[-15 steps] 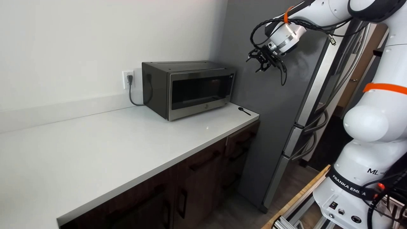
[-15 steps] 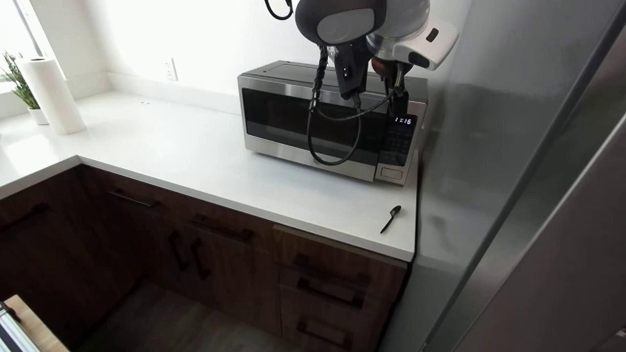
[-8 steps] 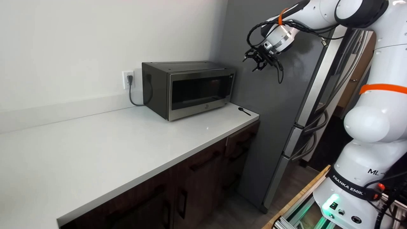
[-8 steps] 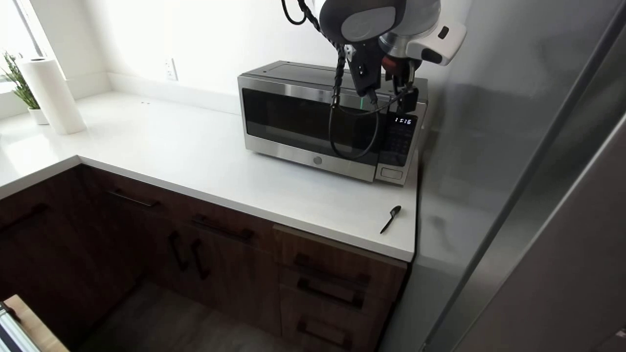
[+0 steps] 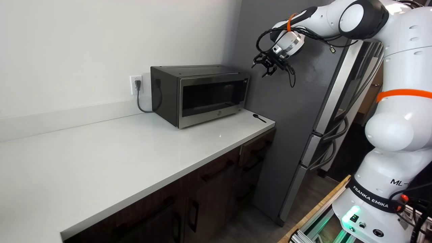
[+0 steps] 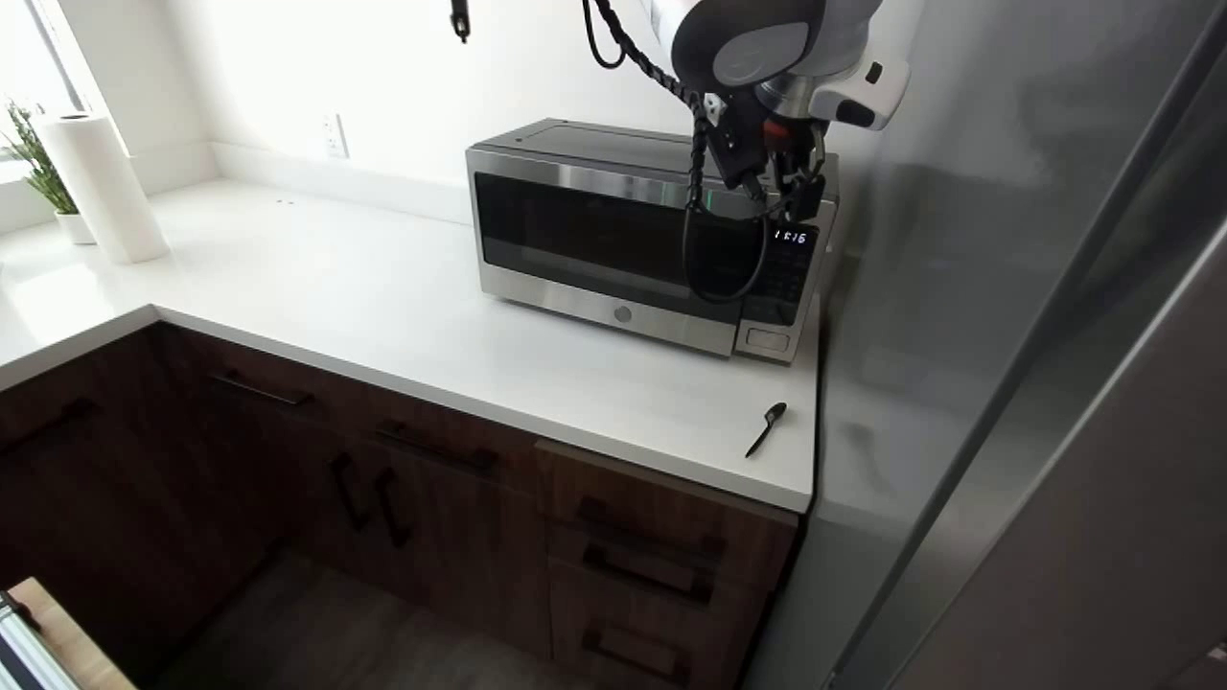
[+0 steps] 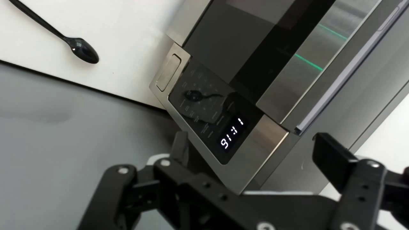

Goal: Press a button on the microwave, then open it

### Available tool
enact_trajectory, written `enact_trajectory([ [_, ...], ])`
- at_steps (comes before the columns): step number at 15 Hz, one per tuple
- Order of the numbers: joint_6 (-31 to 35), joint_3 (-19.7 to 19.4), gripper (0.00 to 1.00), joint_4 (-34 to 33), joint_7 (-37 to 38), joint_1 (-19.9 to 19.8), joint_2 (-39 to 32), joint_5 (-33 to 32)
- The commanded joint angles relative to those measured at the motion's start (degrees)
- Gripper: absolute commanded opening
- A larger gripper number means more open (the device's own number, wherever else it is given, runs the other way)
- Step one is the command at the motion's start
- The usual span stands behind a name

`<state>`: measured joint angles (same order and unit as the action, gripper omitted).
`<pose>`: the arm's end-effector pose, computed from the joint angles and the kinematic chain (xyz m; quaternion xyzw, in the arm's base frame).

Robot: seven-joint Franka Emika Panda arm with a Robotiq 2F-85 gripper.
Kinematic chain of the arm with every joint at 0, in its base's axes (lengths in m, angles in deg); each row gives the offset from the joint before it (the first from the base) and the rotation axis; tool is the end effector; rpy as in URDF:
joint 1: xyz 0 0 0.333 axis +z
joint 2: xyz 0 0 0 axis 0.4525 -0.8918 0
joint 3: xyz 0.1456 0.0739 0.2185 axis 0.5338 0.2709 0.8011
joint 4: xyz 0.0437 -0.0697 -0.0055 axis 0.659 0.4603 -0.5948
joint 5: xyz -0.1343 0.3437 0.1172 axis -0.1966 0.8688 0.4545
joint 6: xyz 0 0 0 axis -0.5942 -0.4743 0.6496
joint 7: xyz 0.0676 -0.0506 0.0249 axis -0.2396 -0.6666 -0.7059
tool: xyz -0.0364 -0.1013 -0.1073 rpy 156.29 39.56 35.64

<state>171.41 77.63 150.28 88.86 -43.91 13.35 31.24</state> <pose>0.6668 -0.2536 0.3861 -0.8728 0.3680 -0.2617 0.1854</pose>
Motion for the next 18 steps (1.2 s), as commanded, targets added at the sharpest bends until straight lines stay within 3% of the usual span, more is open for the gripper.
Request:
enact_trajectory([
  [1, -3.24, 0.25, 1.0, -6.51, 1.88, 0.1, -4.52, -2.91],
  [9, -6.09, 2.13, 1.0, -14.44, 3.08, 0.04, -10.48, -7.22],
  [18, -6.38, 2.11, 1.0, -15.64, 8.13, 1.35, -13.03, -11.14],
])
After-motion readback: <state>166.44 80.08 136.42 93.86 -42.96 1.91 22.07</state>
